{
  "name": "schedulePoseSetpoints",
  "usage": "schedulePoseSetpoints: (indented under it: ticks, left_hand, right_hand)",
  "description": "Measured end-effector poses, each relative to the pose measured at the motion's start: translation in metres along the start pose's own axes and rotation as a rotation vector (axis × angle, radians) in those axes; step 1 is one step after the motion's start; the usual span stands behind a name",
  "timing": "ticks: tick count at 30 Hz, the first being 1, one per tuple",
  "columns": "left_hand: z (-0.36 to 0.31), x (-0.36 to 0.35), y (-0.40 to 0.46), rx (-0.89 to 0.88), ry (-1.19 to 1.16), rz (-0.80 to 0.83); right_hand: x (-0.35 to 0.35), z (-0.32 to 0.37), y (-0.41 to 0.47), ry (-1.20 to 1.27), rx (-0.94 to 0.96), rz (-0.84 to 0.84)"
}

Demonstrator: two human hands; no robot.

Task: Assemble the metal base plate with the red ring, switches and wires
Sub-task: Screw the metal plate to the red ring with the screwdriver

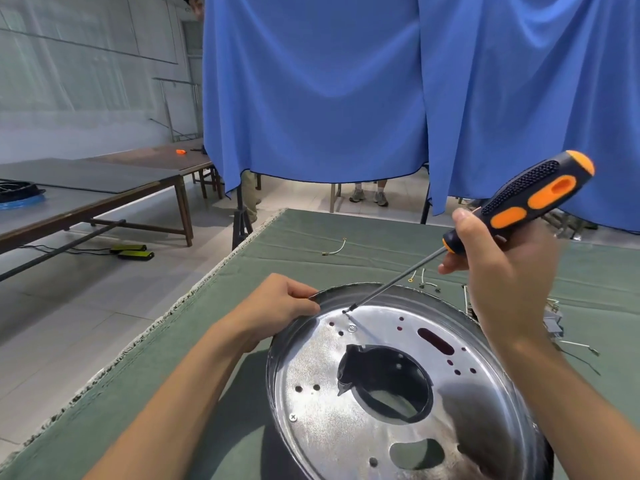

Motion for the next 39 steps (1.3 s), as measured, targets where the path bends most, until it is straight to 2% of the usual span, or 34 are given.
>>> schedulePoseSetpoints:
  ticks: [10, 17, 25, 29, 33, 39]
  left_hand:
    - [-0.002, -0.004, -0.002, -0.016, -0.021, -0.001]
    - [-0.004, -0.006, -0.001, -0.039, -0.002, 0.0]
    - [-0.001, -0.008, -0.003, 0.012, -0.058, 0.004]
    - [-0.002, -0.008, -0.002, 0.002, -0.04, -0.001]
    - [0.0, -0.008, -0.003, 0.012, -0.046, 0.004]
    - [-0.002, -0.007, -0.003, 0.014, -0.058, 0.003]
  right_hand:
    - [-0.002, -0.001, -0.001, -0.039, -0.02, 0.014]
    - [-0.013, 0.001, 0.004, -0.076, -0.043, 0.093]
    - [-0.069, 0.023, 0.037, -0.291, -0.055, 0.341]
    - [-0.098, 0.034, 0.046, -0.478, -0.034, 0.446]
    - [-0.114, 0.037, 0.051, -0.727, -0.03, 0.441]
    - [-0.116, 0.034, 0.049, -0.701, -0.054, 0.393]
Point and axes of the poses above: each hand's wrist, its own y-axis towards the middle knuckle, its own x-axis out of the back of the hand, z = x × y, the point moved 10 cm from there along y, towards the middle knuckle, and after that the axes turned 5 degrees about -y, right-handed, at the moved point
